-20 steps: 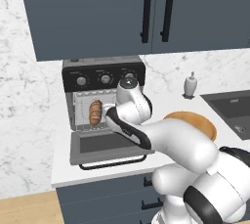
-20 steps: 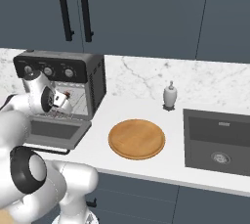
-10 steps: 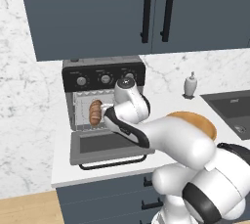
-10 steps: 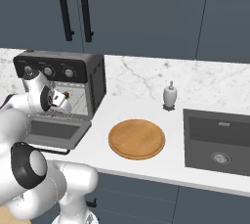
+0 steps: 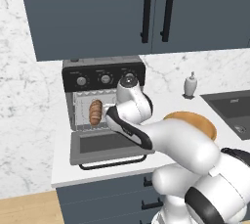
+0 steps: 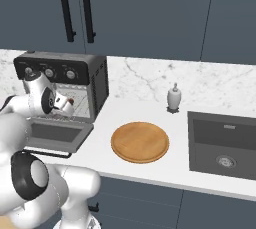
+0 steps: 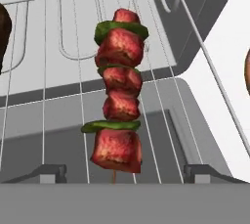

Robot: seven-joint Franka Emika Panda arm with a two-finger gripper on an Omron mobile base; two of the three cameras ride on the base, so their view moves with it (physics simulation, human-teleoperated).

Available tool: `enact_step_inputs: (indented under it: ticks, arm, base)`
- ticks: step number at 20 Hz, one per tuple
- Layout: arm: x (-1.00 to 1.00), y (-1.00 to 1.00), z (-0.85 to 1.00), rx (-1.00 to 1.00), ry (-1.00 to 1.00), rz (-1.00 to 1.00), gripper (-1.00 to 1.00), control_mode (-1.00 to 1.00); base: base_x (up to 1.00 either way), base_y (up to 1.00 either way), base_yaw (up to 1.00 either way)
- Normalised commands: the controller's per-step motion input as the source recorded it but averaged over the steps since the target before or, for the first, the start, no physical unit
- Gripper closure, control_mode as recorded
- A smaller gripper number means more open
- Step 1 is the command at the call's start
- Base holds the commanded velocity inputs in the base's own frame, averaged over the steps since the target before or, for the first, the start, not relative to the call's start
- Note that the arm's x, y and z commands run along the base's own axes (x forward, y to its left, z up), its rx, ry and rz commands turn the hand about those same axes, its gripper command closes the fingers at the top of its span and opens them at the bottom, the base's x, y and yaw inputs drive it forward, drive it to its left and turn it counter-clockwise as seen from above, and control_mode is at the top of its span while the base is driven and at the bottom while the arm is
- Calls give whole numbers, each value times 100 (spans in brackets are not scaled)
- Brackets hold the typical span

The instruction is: Pick up the kebab skewer and baguette bread, and place them inside the toaster oven. Close the toaster oven door and start by setting the timer.

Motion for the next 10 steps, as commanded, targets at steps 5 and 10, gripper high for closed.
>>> enact_step_inputs:
  ticks: [5,10]
  arm:
    - [-61,0,23,0,0,0,-100,-100]
    - [-65,2,32,4,1,0,-100,-100]
  base:
    - [0,0,0]
    - [0,0,0]
